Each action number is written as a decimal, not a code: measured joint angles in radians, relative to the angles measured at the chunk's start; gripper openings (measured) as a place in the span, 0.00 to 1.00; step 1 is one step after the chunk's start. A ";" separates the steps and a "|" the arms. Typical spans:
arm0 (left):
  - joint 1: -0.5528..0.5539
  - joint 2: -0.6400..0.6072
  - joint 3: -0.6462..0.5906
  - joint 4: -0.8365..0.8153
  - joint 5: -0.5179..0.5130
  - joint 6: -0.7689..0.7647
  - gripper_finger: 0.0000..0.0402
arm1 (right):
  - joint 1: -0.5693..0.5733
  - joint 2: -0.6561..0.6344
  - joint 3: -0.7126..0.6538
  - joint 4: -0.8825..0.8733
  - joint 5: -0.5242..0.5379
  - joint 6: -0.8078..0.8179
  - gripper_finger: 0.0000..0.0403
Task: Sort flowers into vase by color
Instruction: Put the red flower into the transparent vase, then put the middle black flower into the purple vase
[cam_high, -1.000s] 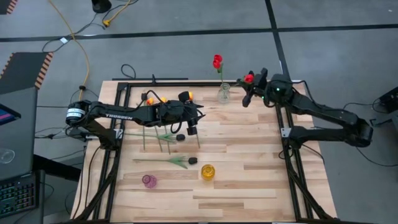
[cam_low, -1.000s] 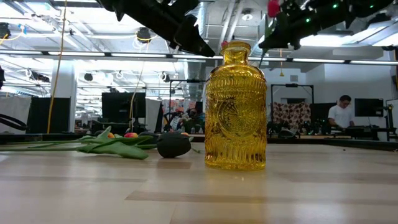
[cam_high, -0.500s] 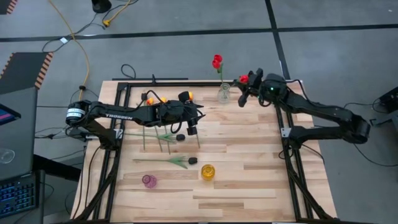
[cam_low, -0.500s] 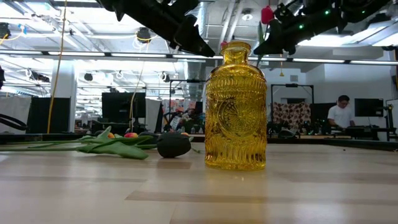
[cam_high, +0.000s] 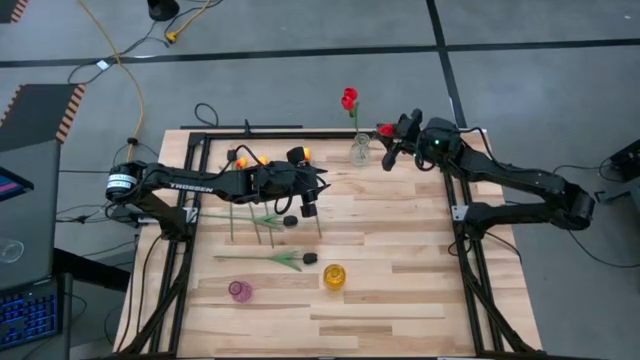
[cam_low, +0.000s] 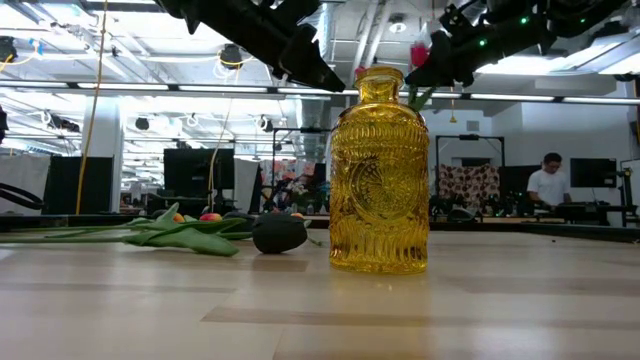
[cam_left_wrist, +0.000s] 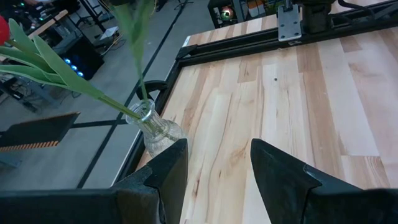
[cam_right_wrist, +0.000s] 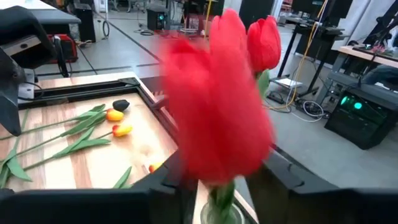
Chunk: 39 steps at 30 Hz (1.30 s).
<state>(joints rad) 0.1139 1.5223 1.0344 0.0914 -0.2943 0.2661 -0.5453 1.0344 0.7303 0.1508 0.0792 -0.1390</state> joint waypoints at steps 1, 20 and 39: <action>0.000 0.000 0.000 0.000 0.000 0.000 0.41 | -0.001 0.000 0.000 -0.001 0.000 0.000 0.38; 0.000 0.000 0.000 0.000 0.000 -0.001 0.41 | -0.001 0.000 0.069 -0.216 0.089 0.000 0.60; 0.000 -0.155 0.002 -0.363 0.047 -0.122 0.41 | 0.000 -0.001 0.234 -0.581 0.090 0.000 0.61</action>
<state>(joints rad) 0.1139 1.3677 1.0363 -0.2717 -0.2475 0.1444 -0.5449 1.0332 0.9642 -0.4303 0.1689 -0.1390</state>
